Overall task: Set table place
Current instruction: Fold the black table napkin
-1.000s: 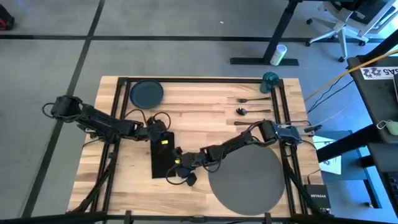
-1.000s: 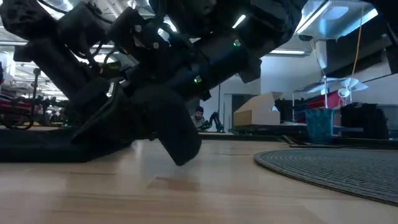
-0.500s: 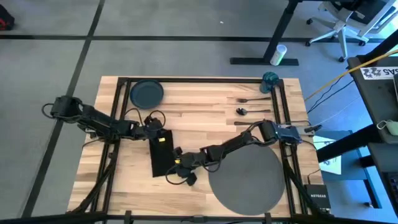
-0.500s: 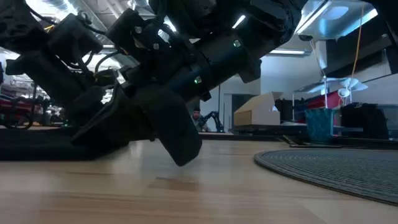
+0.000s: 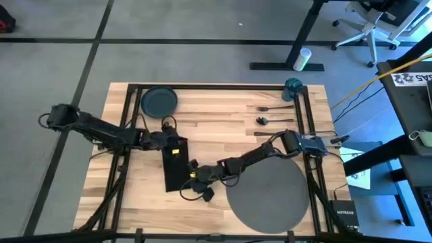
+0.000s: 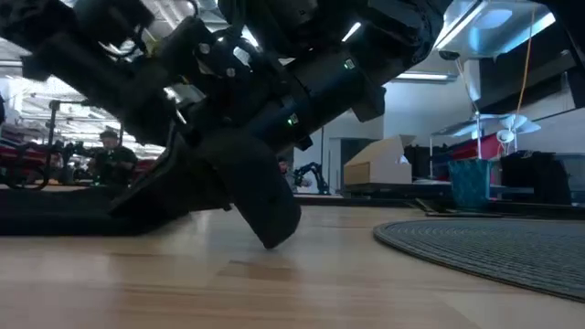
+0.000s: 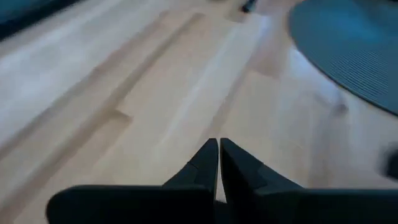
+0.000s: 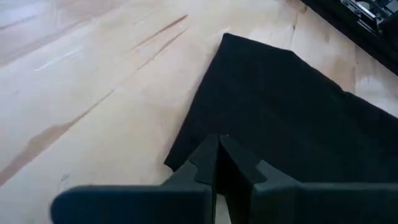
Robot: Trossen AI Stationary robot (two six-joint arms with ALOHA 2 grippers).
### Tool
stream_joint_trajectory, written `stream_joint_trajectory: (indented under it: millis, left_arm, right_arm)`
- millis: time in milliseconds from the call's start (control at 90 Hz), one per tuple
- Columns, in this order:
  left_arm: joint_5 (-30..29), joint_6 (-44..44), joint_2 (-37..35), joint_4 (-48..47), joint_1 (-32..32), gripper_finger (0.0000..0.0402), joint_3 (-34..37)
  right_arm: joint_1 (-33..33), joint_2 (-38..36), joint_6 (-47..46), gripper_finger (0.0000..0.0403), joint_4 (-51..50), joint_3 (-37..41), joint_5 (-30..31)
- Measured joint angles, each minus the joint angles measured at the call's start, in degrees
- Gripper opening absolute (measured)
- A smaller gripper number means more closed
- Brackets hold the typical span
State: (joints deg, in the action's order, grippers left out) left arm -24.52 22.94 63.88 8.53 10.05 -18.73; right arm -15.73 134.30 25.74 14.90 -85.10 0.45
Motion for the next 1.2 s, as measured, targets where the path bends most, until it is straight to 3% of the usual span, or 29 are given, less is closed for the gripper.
stream_joint_trajectory:
  millis: [178, 478, 900, 1200]
  left_arm:
    - [-3.38, 12.78, -0.86, -13.46, 8.95, 0.0000, 0.17]
    - [-6.43, 26.14, 1.07, -14.02, 18.52, 0.0000, 2.87]
    - [-10.81, 36.75, 6.55, -13.30, 25.53, 0.0000, 6.11]
    - [-11.34, 36.05, 6.43, -16.99, 26.19, 0.0000, 6.26]
  right_arm:
    - [-0.01, 0.00, 0.00, 0.0000, -0.46, -0.02, 1.06]
    - [-0.02, -0.04, 0.00, 0.0000, -0.57, -0.02, 1.49]
    - [-0.02, -0.07, 0.00, 0.0000, -0.57, -0.02, 0.55]
    - [-0.02, -0.83, 0.26, 0.0000, -4.08, -2.27, -0.37]
